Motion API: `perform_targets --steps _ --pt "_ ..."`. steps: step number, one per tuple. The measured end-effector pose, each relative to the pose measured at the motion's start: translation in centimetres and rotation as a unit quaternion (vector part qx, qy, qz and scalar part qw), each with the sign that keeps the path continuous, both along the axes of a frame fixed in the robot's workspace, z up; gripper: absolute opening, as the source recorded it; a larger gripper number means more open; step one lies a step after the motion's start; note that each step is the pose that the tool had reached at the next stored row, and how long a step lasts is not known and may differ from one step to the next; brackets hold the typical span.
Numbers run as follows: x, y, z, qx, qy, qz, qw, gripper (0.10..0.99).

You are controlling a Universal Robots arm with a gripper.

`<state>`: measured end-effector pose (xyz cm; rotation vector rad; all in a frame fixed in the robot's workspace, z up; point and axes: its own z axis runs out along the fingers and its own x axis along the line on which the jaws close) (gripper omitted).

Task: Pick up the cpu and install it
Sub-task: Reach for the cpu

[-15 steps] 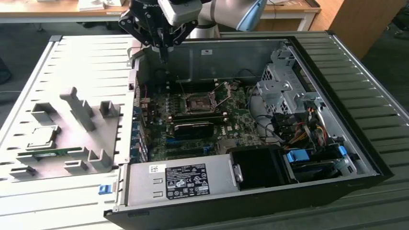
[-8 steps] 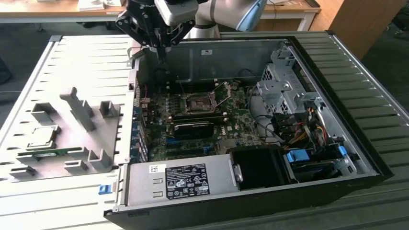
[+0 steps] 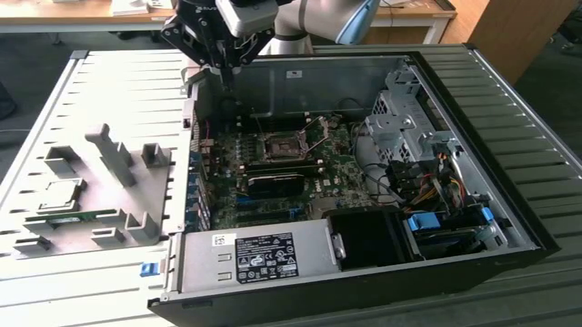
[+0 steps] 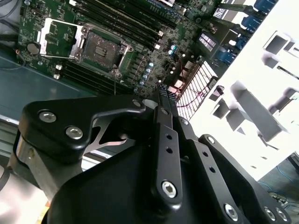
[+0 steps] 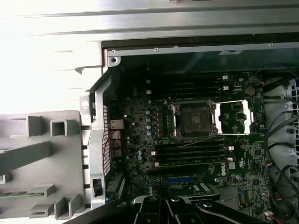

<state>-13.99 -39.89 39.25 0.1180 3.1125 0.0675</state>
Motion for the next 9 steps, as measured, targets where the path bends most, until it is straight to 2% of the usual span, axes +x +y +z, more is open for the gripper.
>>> perform_targets --steps 9 --pt "-0.31 0.0 -0.04 0.0 0.0 0.0 1.0 0.122"
